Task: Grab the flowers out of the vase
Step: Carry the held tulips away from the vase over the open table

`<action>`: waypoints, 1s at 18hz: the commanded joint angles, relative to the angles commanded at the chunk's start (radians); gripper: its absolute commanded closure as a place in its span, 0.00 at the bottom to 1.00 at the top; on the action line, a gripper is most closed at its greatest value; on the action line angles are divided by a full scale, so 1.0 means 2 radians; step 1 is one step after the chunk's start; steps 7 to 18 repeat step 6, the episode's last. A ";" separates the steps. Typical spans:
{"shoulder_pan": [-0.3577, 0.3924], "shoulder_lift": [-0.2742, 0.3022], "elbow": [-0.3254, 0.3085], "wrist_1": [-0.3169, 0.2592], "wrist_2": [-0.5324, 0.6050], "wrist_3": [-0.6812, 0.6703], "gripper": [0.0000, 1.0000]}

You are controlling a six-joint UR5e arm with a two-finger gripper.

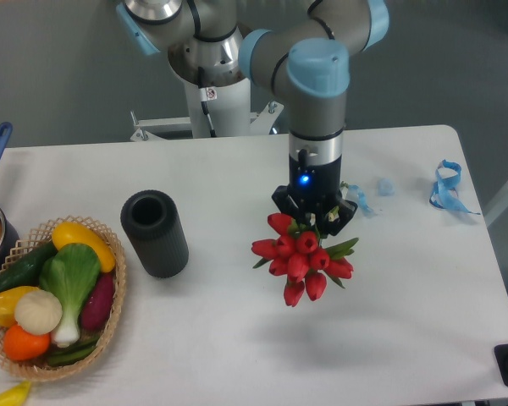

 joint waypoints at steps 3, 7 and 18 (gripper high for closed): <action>-0.002 -0.003 0.000 -0.006 0.002 -0.001 0.96; -0.005 -0.007 -0.001 -0.005 0.010 -0.001 0.96; -0.005 -0.007 -0.001 -0.005 0.010 -0.001 0.96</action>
